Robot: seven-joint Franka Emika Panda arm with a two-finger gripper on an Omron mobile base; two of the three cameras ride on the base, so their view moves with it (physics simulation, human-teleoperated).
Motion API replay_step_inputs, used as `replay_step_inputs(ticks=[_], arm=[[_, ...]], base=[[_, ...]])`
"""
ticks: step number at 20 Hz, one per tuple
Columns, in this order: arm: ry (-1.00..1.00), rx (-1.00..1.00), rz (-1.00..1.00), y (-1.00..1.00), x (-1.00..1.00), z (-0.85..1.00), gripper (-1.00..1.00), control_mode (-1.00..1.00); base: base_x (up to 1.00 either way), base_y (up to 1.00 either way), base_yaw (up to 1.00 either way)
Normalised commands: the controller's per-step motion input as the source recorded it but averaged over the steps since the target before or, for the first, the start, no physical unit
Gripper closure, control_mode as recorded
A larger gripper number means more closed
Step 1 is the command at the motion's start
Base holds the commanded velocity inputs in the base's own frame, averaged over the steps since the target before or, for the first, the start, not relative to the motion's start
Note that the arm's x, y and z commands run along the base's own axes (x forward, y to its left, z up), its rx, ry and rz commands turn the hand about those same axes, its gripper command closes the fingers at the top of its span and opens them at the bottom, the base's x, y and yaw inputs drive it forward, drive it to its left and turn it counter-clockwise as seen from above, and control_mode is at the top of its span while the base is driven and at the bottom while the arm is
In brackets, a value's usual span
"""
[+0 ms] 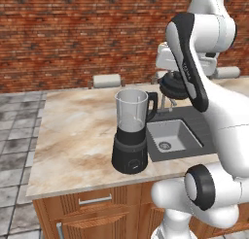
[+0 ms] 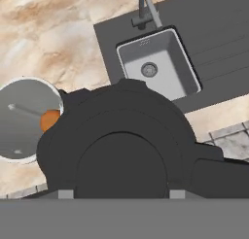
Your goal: Open the blender lid, put the tangerine in the blender, close the lid, and start the blender.
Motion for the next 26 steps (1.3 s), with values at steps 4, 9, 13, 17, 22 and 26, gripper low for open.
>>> replay_step_inputs(ticks=[4,9,13,17,22,26], arm=[[0.08,0.00,0.01,0.70,0.48,0.00,1.00,-1.00],[0.03,0.00,0.00,0.30,0.47,0.07,1.00,-1.00],[0.00,0.00,0.00,0.22,0.31,-0.08,1.00,-1.00],[0.03,0.00,0.02,0.27,0.11,-0.14,1.00,-1.00],[0.00,0.00,0.05,0.29,0.19,-0.02,1.00,-1.00],[0.00,0.00,0.03,0.24,0.03,0.00,1.00,-1.00]], base=[[0.00,0.00,0.00],[0.00,0.00,0.00],[0.00,0.00,0.00],[0.00,0.00,0.00],[0.00,0.00,0.00],[0.00,0.00,0.00]])
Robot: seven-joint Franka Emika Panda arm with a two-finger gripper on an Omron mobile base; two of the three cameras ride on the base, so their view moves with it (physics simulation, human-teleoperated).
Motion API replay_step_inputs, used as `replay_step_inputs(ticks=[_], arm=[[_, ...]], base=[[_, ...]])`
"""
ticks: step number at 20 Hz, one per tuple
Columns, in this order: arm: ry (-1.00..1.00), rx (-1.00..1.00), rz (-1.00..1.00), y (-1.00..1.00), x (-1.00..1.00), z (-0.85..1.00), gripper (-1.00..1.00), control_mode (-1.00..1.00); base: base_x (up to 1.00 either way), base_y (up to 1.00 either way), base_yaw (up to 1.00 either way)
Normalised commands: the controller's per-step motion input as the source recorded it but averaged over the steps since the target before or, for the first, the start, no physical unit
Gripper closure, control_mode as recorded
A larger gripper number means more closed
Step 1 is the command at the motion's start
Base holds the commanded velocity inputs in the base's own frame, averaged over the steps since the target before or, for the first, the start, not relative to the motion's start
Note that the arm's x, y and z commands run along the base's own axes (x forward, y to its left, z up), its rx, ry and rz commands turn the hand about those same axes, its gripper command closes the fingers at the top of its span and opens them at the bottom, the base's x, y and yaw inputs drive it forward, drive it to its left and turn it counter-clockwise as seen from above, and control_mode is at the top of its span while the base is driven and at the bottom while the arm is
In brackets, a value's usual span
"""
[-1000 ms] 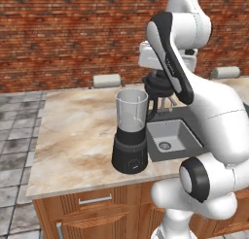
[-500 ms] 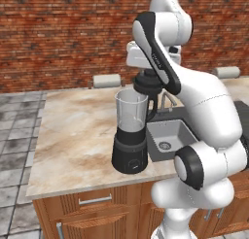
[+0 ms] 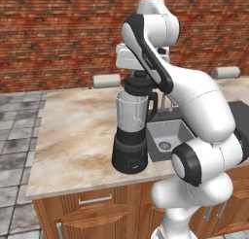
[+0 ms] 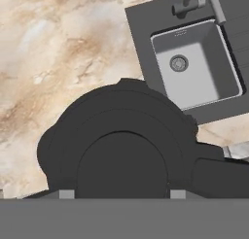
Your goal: Open the blender lid, put the tangerine in the blender, close the lid, and start the blender.
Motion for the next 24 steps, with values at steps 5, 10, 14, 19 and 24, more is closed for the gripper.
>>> replay_step_inputs(ticks=[5,10,14,19,24], arm=[[0.00,-0.03,0.01,0.12,0.02,-0.07,1.00,-1.00],[0.00,-0.04,0.00,0.06,0.00,-0.14,1.00,-1.00],[0.00,-0.04,0.00,0.04,0.07,-0.14,1.00,-1.00],[0.00,-0.03,0.00,0.14,0.10,-0.11,1.00,-1.00],[0.00,-0.02,0.00,0.24,0.20,0.00,1.00,-1.00]], base=[[0.00,0.00,0.00],[0.00,0.00,0.00],[0.00,0.00,0.00],[0.00,0.00,0.00],[0.00,0.00,0.00]])
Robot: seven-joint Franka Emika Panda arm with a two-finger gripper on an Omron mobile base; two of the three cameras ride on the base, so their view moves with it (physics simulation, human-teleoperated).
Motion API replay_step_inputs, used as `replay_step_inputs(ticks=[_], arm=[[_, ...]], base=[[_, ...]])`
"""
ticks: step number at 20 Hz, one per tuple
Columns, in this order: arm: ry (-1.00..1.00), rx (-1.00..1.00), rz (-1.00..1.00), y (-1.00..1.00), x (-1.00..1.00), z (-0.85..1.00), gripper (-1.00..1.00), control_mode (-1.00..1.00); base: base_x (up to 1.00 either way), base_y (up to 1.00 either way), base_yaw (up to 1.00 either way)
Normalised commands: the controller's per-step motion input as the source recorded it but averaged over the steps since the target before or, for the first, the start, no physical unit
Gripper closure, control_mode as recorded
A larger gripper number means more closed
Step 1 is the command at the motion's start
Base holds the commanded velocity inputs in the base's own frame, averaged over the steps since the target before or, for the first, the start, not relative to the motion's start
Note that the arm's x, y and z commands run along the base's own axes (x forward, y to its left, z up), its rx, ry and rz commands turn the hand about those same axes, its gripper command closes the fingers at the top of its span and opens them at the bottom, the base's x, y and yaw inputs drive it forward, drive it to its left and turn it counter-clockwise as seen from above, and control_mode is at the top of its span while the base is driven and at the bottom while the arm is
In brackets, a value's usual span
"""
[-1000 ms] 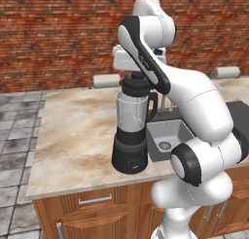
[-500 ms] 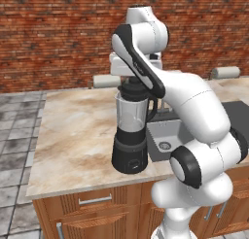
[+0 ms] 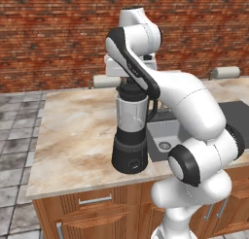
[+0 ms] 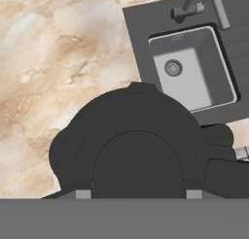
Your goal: Open the blender lid, put the tangerine in the blender, close the lid, and start the blender.
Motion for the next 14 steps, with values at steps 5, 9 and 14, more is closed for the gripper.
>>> replay_step_inputs(ticks=[5,9,14], arm=[[0.00,-0.02,0.00,0.31,0.08,0.00,1.00,-1.00],[0.00,0.00,0.00,0.27,0.00,-0.02,1.00,-1.00],[0.04,0.00,0.02,0.02,0.00,-0.20,1.00,-1.00]], base=[[0.00,0.00,0.00],[0.00,0.00,0.00],[0.00,0.00,0.00]])
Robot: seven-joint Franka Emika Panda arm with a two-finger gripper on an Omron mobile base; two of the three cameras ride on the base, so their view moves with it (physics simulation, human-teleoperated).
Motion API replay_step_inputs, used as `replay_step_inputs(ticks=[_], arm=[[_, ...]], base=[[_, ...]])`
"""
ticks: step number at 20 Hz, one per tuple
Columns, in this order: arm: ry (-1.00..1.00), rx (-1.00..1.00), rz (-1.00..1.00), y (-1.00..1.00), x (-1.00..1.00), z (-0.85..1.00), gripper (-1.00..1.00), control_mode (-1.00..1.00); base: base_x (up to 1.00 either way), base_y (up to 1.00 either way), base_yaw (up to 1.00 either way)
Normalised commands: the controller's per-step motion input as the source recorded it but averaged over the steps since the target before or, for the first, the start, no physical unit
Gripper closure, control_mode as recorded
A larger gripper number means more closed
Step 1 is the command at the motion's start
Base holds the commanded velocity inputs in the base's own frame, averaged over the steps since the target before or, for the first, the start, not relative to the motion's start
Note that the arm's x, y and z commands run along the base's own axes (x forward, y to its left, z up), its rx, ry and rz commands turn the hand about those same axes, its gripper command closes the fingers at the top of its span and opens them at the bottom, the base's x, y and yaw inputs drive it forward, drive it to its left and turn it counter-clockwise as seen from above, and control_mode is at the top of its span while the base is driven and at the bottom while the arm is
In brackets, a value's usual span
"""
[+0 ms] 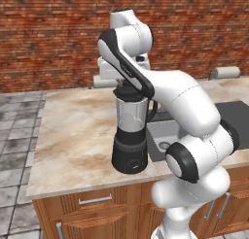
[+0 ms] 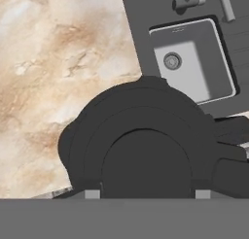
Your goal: Open the blender lid, put the tangerine in the blender, close the lid, and start the blender.
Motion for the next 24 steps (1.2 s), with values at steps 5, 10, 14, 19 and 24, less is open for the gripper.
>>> replay_step_inputs(ticks=[5,10,14,19,24], arm=[[0.06,0.01,0.05,-0.04,0.01,-0.28,1.00,-1.00],[0.02,0.06,0.07,-0.20,0.00,-0.19,1.00,-1.00],[0.00,0.06,0.08,-0.16,0.00,-0.19,1.00,-1.00],[-0.01,0.01,0.06,-0.08,-0.03,-0.20,-1.00,-1.00],[-0.01,0.00,0.00,-0.02,0.00,-0.02,-1.00,-1.00]], base=[[0.00,0.00,0.00],[0.00,0.00,0.00],[0.00,0.00,0.00],[0.00,0.00,0.00],[0.00,0.00,0.00]])
